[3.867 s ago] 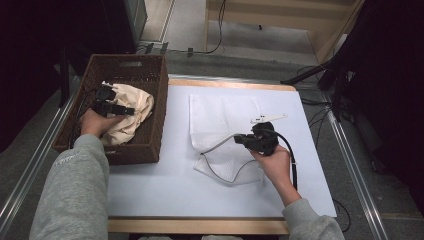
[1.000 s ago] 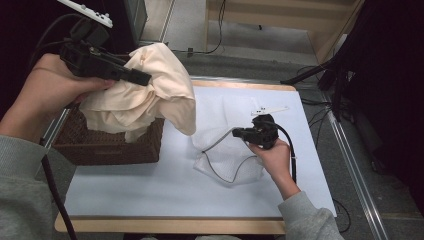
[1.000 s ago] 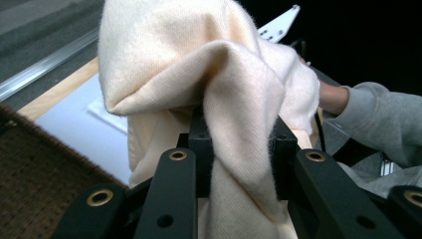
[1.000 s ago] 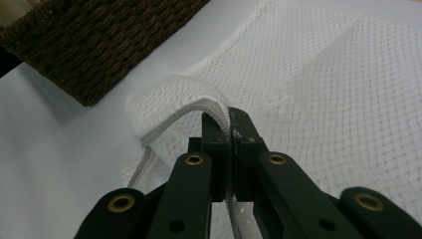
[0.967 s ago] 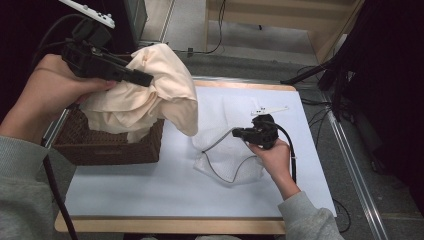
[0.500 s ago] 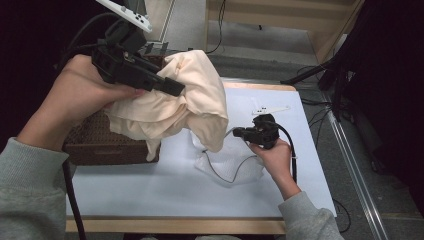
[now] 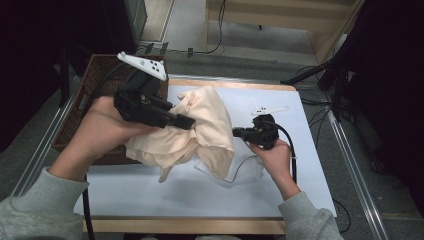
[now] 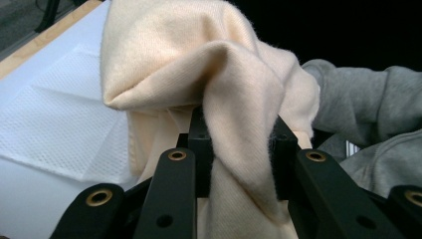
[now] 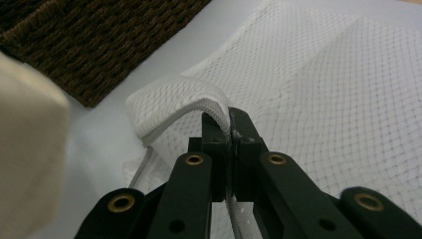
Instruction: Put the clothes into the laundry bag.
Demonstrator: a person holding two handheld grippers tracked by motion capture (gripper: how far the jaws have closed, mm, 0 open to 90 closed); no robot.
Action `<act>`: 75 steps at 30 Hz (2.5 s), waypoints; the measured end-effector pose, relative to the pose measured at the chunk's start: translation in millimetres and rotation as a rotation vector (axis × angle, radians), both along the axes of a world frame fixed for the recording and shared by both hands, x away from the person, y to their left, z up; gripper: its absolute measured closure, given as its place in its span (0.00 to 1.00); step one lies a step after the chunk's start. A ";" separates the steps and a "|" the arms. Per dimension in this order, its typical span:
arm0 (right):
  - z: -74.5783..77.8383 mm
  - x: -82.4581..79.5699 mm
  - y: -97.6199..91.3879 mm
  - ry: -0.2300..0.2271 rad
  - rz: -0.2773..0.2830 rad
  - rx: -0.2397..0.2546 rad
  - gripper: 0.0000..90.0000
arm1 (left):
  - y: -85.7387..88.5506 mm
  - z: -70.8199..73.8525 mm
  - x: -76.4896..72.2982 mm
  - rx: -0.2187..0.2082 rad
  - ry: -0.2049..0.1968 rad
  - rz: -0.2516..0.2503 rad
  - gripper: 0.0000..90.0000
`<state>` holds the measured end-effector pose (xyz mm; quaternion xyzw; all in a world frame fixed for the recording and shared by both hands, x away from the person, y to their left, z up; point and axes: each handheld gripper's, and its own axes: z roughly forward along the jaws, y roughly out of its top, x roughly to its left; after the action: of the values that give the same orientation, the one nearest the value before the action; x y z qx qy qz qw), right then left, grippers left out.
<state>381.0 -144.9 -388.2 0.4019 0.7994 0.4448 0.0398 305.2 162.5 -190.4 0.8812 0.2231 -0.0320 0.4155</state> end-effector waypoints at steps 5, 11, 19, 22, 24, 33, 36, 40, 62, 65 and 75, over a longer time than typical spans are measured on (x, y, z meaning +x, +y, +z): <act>0.1 -0.7 0.1 0.003 0.000 0.000 0.98 | -5.0 -34.8 -2.5 -0.011 0.021 0.002 0.80; 0.6 -2.1 2.1 -0.002 0.002 -0.008 0.98 | -19.8 -73.6 -7.2 0.026 0.020 -0.001 0.80; 0.8 -2.9 5.0 -0.006 0.008 -0.014 0.98 | -33.8 -117.7 -7.9 0.007 0.043 0.013 0.80; 1.2 -3.1 5.0 -0.006 0.007 -0.011 0.98 | -34.2 -130.3 -7.2 -0.013 0.042 0.033 0.80; 1.0 -3.0 5.0 -0.005 0.008 -0.012 0.98 | -34.1 -135.7 -7.3 -0.026 0.038 0.054 0.80; 4.0 -6.6 7.5 -0.012 0.007 -0.018 0.98 | -32.2 -153.2 -6.0 -0.012 0.024 0.114 0.80; 3.8 -6.6 5.5 -0.010 0.003 -0.016 0.98 | -23.6 -145.4 -4.7 -0.013 0.015 0.131 0.80; 3.9 -7.2 3.4 -0.007 -0.004 -0.017 0.98 | -9.9 -128.8 -4.4 -0.013 -0.021 0.161 0.80; 7.7 -13.2 9.7 -0.002 -0.019 -0.023 0.98 | -78.8 -188.5 -1.5 0.060 0.003 0.078 0.80; 9.2 -15.0 7.9 -0.007 -0.027 -0.018 0.98 | -84.5 -193.3 0.5 0.067 0.004 0.066 0.80; 21.2 -28.1 7.0 -0.034 -0.014 0.008 0.98 | -94.7 -207.1 7.9 0.076 0.018 0.060 0.79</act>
<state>352.8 -137.9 -367.0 0.4000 0.7941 0.4543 0.0547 313.1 67.8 -397.5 0.8890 0.2542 -0.0191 0.3805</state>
